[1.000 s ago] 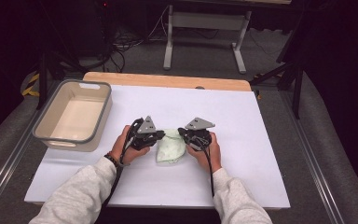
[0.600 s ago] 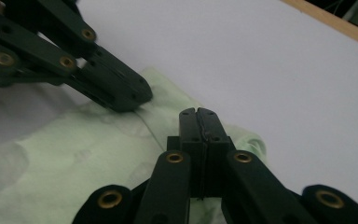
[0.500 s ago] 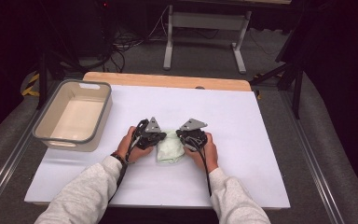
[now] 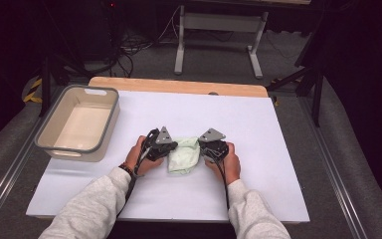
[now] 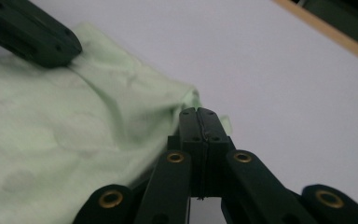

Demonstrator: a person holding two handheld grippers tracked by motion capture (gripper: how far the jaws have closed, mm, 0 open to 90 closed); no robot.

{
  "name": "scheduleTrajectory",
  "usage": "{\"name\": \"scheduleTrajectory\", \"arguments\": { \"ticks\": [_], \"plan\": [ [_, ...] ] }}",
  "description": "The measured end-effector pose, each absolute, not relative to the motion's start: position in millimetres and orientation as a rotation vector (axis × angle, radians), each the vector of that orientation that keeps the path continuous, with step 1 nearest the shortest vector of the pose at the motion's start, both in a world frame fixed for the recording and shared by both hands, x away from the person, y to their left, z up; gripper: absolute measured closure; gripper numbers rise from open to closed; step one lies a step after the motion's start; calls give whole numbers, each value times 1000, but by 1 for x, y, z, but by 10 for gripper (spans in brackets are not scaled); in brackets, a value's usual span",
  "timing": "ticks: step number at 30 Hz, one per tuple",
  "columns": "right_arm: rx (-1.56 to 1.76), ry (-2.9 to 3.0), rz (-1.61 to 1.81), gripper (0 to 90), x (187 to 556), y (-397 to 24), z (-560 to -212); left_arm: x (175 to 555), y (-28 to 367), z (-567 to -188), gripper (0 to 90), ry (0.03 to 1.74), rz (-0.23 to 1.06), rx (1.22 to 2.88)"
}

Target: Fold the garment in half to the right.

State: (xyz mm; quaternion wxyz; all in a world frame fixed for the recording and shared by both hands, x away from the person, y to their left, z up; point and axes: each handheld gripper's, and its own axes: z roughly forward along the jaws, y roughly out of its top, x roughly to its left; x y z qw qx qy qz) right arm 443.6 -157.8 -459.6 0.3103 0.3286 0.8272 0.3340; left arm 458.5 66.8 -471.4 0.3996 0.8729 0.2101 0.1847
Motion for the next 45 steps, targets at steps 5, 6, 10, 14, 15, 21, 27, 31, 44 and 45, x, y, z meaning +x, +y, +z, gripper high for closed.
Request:
{"name": "scheduleTrajectory", "arguments": {
  "ticks": [5,6,10,14,15,21,27,31,44,45],
  "plan": [
    [896,2176,948,900,444,-160,-458,458,68,-471,898,542,464,2198],
    [891,2175,944,900,443,-160,-458,458,68,-471,896,541,469,2191],
    [874,2122,971,900,438,-161,-449,458,71,-468,893,547,471,2167],
    [830,2078,1101,900,431,-164,-439,458,70,-470,895,548,457,2174],
    [811,2076,1117,900,430,-162,-437,458,70,-470,895,544,455,2177],
    [720,2180,1099,899,430,-145,-447,459,69,-471,890,540,461,2187],
    [790,2254,1010,900,440,-148,-459,458,67,-471,893,534,466,2197],
    [799,2273,991,900,441,-148,-461,458,67,-472,894,533,470,2204],
    [745,2268,1099,900,424,-150,-449,436,73,-457,877,437,461,2185],
    [745,2268,1099,900,424,-150,-449,436,73,-457,876,437,461,2185]
  ]
}}
